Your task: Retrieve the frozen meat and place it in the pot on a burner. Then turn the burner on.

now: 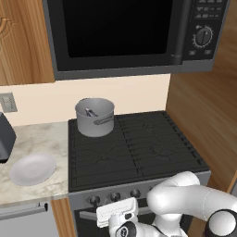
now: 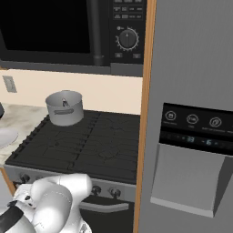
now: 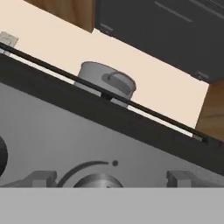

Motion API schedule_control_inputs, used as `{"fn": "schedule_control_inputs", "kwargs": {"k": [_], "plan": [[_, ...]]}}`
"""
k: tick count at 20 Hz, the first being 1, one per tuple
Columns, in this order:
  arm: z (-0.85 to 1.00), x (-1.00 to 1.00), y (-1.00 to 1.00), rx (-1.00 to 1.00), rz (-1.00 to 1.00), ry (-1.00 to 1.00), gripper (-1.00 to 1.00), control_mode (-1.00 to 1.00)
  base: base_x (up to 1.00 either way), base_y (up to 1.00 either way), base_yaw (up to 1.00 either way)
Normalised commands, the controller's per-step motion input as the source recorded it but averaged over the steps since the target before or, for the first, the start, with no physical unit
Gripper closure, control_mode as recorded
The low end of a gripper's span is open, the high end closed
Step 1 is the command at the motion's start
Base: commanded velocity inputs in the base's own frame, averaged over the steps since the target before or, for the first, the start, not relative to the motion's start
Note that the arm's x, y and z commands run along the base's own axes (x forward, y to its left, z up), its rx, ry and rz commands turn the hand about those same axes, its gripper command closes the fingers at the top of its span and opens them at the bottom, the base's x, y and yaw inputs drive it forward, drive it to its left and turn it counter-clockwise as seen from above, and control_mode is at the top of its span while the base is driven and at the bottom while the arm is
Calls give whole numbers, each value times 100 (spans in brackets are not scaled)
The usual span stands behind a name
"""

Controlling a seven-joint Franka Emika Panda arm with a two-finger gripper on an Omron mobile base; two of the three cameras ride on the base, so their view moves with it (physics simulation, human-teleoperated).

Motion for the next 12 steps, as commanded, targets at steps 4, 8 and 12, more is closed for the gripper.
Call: {"fn": "schedule_control_inputs", "kwargs": {"k": [4,8,12], "plan": [[-29,36,-10,2,13,14,-100,-100,0,0,0],[-49,31,-5,0,14,7,-100,-100,0,0,0],[-61,25,0,0,13,2,-100,-100,0,0,0]]}}
